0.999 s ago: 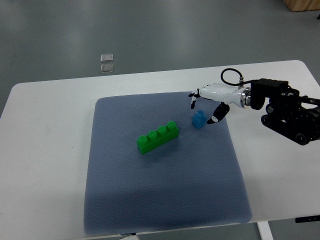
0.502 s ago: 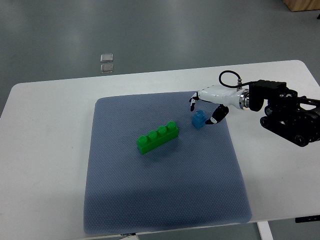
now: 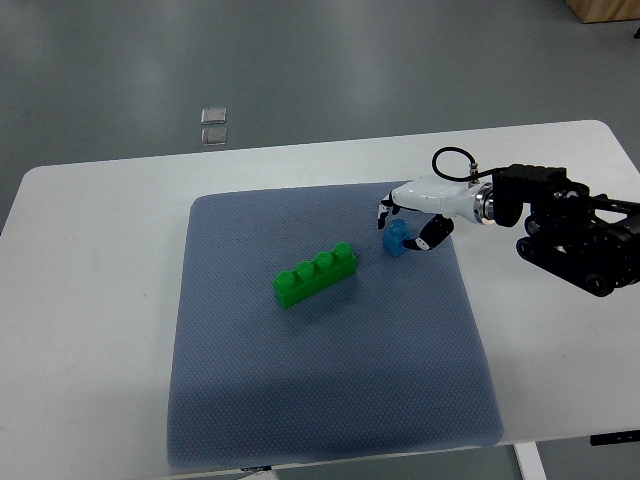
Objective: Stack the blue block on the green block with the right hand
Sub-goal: 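Close the right hand fingers around the blue block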
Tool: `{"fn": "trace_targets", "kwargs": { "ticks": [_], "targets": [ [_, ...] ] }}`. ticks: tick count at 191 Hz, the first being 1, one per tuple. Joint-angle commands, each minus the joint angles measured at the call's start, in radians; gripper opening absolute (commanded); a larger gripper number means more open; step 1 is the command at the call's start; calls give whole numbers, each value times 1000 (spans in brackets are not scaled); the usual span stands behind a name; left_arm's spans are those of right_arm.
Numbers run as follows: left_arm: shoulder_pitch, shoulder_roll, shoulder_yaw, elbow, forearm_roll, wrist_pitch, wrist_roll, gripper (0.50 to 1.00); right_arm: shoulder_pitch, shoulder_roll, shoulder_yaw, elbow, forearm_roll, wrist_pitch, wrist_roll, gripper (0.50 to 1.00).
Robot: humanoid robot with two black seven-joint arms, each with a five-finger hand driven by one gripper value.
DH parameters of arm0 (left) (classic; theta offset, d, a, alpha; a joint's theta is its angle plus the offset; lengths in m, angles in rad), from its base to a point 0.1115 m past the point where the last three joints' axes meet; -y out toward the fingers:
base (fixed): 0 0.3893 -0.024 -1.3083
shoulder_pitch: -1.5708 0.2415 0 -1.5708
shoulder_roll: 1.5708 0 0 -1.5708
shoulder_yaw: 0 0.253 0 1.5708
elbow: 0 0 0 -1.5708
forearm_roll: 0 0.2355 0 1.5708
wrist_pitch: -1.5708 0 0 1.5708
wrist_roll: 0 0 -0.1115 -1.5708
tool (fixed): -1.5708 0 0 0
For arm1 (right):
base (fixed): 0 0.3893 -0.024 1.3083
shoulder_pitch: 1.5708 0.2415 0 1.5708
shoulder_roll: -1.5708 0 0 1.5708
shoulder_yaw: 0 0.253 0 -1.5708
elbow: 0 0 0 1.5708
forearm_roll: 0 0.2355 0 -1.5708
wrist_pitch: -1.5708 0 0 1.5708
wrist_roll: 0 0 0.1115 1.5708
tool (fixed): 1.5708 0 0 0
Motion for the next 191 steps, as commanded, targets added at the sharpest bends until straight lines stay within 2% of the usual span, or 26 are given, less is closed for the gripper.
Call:
{"fn": "trace_targets", "kwargs": {
  "ticks": [1, 37, 47, 86, 104, 191],
  "targets": [
    [0, 0, 0, 0, 0, 0, 0, 1000, 0, -2, -1, 1, 0, 0, 2, 723],
    [0, 0, 0, 1, 0, 0, 0, 1000, 0, -2, -1, 1, 0, 0, 2, 719],
    [0, 0, 0, 1, 0, 0, 0, 1000, 0, -3, -1, 3, 0, 0, 4, 699],
    [0, 0, 0, 0, 0, 0, 0, 1000, 0, -3, -1, 6, 0, 0, 7, 686],
    [0, 0, 0, 0, 0, 0, 0, 1000, 0, -5, -3, 6, 0, 0, 7, 658],
    [0, 0, 0, 0, 0, 0, 0, 1000, 2, -6, -23, 6, 0, -1, 13, 623]
  ]
}}
